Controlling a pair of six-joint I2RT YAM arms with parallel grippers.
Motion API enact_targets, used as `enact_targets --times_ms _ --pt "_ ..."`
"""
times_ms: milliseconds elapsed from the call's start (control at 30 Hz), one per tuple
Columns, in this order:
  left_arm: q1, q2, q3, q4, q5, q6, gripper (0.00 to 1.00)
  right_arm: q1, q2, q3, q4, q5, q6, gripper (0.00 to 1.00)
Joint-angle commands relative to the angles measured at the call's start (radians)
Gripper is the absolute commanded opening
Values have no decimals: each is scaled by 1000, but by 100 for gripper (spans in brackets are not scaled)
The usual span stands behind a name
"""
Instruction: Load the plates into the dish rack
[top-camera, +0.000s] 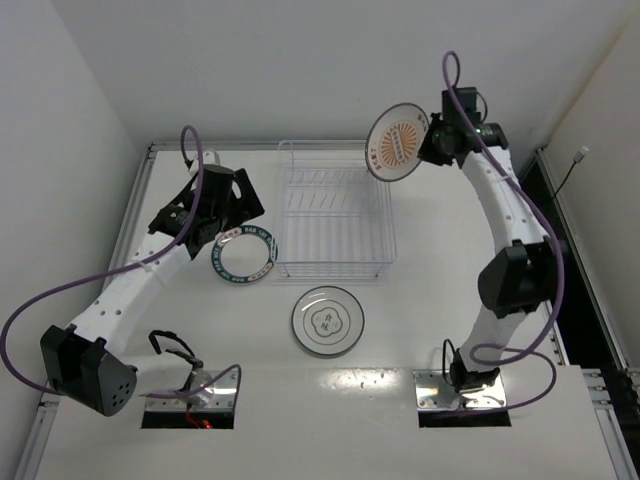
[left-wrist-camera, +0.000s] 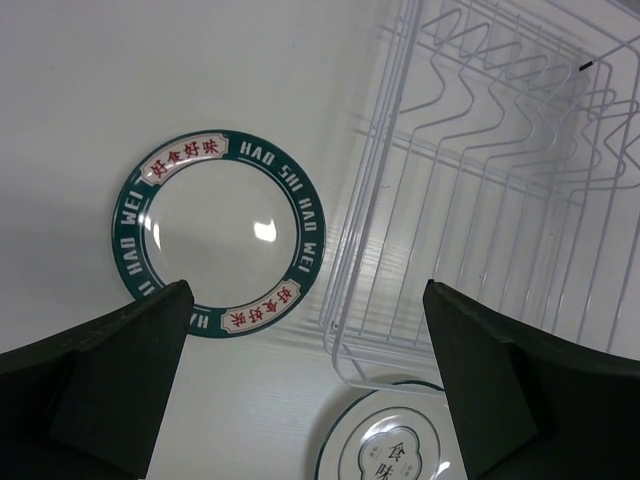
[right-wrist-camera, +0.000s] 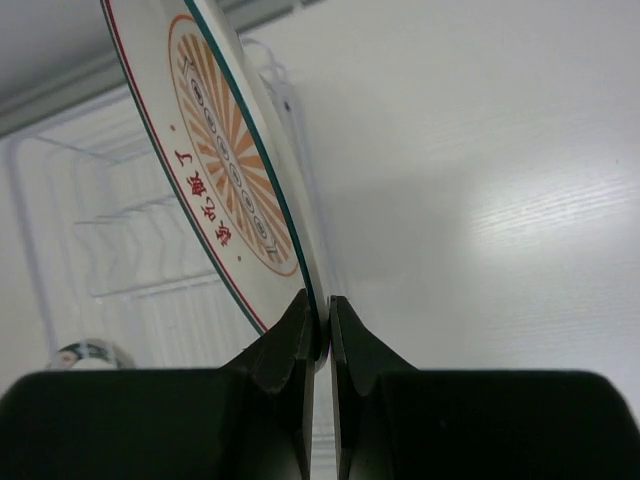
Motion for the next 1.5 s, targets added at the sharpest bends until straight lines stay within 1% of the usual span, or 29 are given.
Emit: enact_targets --times_ms 0,100,133,200,333,433,633,767,867,967,1100,1300,1467 --pt "-19 -43 43 -24 -56 33 100 63 92 91 -84 233 37 0" --pt "-19 -53 43 -42 -78 55 100 81 133 150 -109 286 37 0" --pt "-19 -53 43 -42 -78 55 100 107 148 189 -124 298 37 0" --pt "-19 -62 43 -42 -87 55 100 126 203 236 -159 329 37 0" --pt "-19 -62 43 -42 -87 55 100 175 303 389 -243 415 37 0" --pt "-19 -62 43 -42 -87 55 100 204 337 427 -280 480 26 0" --pt "-19 -62 43 -42 -108 64 100 224 337 404 -300 514 8 0" --pt "-19 -71 43 -42 -108 64 100 265 349 402 -320 577 8 0" --pt "-19 -71 43 -42 -118 64 100 274 312 401 -320 605 8 0" --pt "-19 -82 34 -53 -127 64 100 274 291 438 -311 614 -2 0" --pt "-19 -91 34 -53 -127 64 100 274 303 501 -336 614 -12 0" --pt "-19 -91 34 -53 -136 64 100 274 283 464 -327 614 -3 0" --pt "-19 -91 25 -53 -136 64 100 287 327 454 -339 605 -12 0"
